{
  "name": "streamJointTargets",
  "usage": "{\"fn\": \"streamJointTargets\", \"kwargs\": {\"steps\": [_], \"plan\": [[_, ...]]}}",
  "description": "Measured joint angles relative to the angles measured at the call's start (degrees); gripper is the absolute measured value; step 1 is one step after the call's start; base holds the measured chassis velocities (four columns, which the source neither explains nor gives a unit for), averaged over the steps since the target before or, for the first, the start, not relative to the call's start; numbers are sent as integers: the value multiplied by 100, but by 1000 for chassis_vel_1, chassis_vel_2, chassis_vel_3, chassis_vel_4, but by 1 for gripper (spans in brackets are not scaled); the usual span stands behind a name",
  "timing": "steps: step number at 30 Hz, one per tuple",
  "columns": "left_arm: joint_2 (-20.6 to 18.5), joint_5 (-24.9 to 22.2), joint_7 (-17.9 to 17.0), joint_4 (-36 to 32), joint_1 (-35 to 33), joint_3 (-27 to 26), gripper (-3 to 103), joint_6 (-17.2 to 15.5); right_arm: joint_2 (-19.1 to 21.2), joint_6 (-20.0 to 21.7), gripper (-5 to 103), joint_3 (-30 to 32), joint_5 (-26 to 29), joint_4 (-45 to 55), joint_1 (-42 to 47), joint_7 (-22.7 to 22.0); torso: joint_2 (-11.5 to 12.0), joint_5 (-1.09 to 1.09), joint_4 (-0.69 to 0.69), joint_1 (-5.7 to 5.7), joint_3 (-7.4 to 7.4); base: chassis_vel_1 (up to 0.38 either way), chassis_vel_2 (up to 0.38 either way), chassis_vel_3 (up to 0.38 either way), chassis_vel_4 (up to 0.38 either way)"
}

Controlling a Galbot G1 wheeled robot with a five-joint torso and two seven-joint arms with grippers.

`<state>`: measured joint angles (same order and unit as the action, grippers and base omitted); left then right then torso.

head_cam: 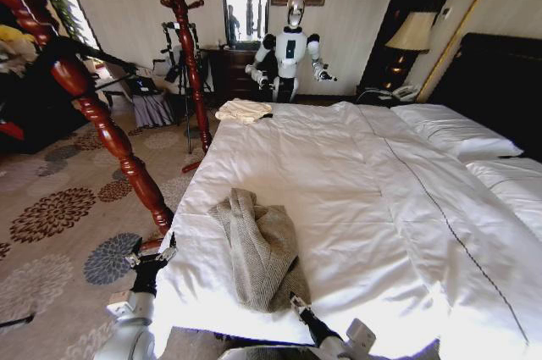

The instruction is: Pick up the clothes from the bed and hang them on the clothes hanger.

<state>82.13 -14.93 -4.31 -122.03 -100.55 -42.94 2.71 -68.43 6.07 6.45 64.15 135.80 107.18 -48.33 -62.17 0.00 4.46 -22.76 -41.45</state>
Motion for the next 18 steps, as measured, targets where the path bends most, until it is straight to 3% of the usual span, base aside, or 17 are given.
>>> {"fn": "streamJointTargets", "kwargs": {"steps": [3,7,18], "plan": [[-9,-8,-5,-50,-15,0,100,-29,9,58,79,-5,3,8,-50,-51,0,1,0,0,0,0,0,0,0],[-18,-13,-15,-82,-34,-3,100,-55,232,-1,93,149,104,126,-59,-77,0,0,0,0,0,0,0,0,0],[25,26,-22,-59,2,59,100,-91,318,11,100,187,413,146,-177,-159,0,1,0,0,0,0,0,0,0]]}}
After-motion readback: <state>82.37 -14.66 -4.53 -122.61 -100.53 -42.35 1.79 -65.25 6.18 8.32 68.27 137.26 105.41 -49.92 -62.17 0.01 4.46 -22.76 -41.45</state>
